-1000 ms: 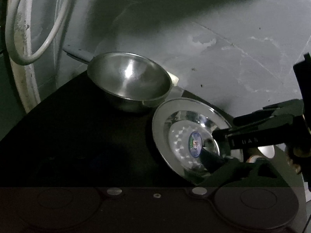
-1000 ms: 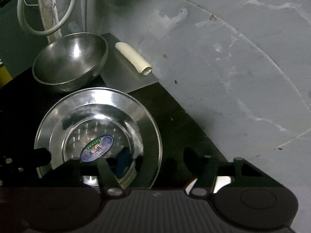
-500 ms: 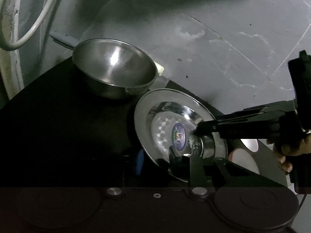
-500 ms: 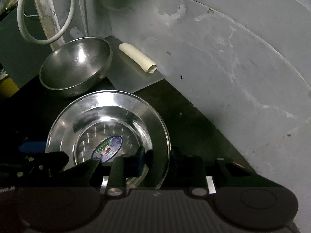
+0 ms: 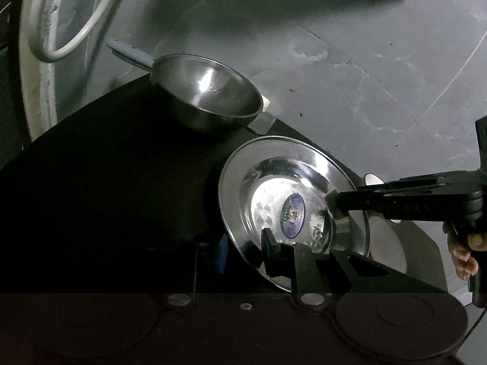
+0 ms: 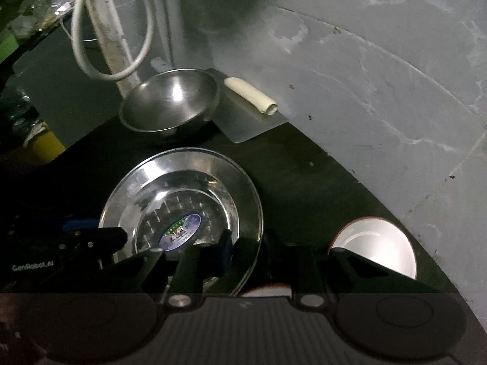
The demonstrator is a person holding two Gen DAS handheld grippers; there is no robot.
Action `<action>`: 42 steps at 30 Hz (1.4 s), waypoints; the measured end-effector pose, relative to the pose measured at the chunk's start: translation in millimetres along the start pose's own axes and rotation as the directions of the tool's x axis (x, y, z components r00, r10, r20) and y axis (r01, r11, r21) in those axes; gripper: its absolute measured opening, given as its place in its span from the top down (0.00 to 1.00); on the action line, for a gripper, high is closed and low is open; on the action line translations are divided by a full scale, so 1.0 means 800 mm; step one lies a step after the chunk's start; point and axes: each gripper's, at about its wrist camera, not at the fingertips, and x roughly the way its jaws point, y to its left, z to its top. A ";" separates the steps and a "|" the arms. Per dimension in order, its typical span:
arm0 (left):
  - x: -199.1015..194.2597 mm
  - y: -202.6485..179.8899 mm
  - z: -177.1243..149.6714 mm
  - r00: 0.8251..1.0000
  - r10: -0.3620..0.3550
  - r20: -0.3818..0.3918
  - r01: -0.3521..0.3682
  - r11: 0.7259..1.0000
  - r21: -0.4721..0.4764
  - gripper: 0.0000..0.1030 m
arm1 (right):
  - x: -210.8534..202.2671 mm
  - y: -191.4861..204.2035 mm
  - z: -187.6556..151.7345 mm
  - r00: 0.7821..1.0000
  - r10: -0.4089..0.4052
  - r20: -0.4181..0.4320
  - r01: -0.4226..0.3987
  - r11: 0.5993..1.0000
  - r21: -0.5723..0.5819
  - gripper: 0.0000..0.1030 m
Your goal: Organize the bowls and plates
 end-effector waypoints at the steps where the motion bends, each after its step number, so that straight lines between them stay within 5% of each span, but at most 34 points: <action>1: -0.004 0.000 -0.003 1.000 -0.001 0.003 0.001 1.000 -0.003 0.77 | -0.003 0.001 -0.003 1.000 0.006 0.005 -0.006 1.000 0.001 0.77; 25: -0.084 -0.082 -0.032 0.999 -0.037 0.029 0.031 0.987 0.159 0.77 | -0.126 -0.004 -0.108 0.971 0.031 0.236 -0.057 0.993 0.103 0.77; 42: -0.094 -0.116 -0.093 0.991 -0.038 -0.127 0.074 0.953 0.293 0.77 | -0.139 0.008 -0.220 0.980 -0.026 0.197 -0.038 0.948 0.315 0.77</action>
